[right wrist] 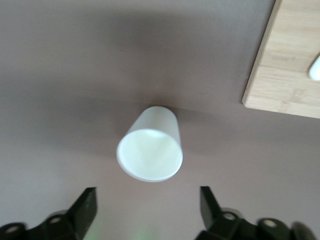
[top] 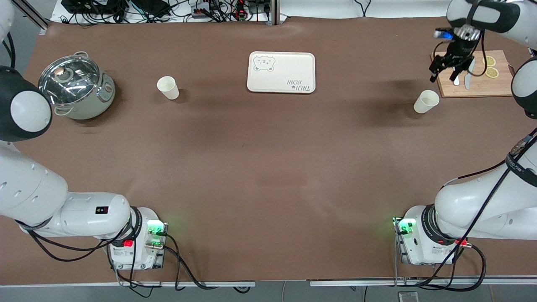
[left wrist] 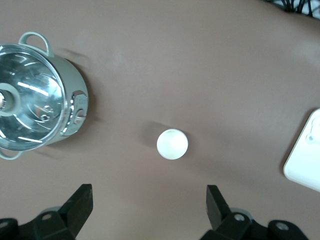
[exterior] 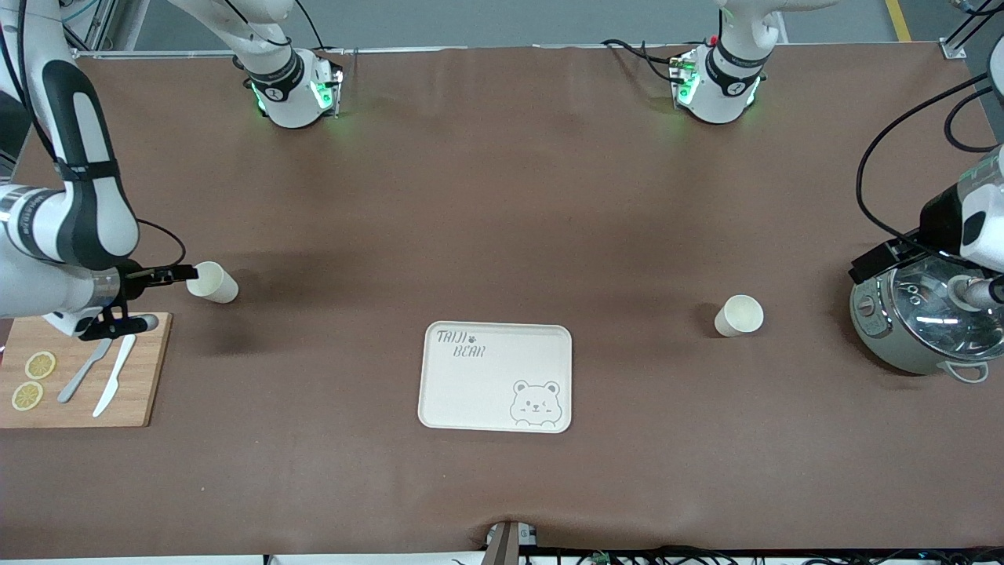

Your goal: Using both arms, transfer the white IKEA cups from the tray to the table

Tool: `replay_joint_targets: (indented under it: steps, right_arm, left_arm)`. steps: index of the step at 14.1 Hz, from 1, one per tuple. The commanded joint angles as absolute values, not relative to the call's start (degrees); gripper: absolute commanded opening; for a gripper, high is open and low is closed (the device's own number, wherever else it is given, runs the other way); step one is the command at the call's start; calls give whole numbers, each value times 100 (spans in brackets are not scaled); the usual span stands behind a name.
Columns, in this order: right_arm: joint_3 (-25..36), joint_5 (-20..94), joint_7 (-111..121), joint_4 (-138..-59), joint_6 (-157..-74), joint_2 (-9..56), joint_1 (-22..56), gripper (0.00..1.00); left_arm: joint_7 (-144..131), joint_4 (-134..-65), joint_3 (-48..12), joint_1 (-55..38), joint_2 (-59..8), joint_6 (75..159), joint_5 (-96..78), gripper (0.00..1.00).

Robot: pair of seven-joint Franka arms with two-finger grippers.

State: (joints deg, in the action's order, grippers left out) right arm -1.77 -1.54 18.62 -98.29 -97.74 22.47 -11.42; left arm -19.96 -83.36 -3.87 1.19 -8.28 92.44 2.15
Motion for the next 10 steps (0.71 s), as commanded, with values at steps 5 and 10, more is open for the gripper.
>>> replay_joint_targets:
  steps: [5, 10]
  right_arm:
    - [-158, -132, 1863, -7694, -8668, 2479, -668, 100]
    - [-185, 26, 1723, -6917, -8254, 2024, -318, 100]
  left_arm:
    - [-1011, -9042, -123, 88, 156, 8859, 194, 100]
    - [-984, -9755, 358, -604, 886, 8894, 149, 100]
